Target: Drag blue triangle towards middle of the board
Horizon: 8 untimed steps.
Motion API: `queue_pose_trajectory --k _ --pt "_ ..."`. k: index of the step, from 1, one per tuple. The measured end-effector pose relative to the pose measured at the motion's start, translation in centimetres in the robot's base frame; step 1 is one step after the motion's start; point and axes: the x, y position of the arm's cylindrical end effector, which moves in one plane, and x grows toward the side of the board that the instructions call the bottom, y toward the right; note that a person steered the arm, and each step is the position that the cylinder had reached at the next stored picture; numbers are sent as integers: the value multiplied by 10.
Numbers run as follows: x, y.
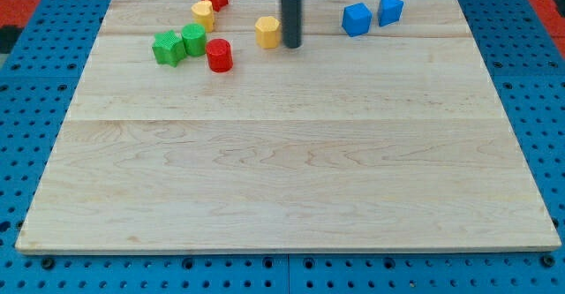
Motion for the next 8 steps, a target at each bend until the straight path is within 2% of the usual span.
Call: queue_pose_trajectory --k 1,2,3,4,6,8 --pt "-49 9" --pt "-80 57" --pt "-81 72" --pt "-79 128" --pt "-31 183" --pt "69 176"
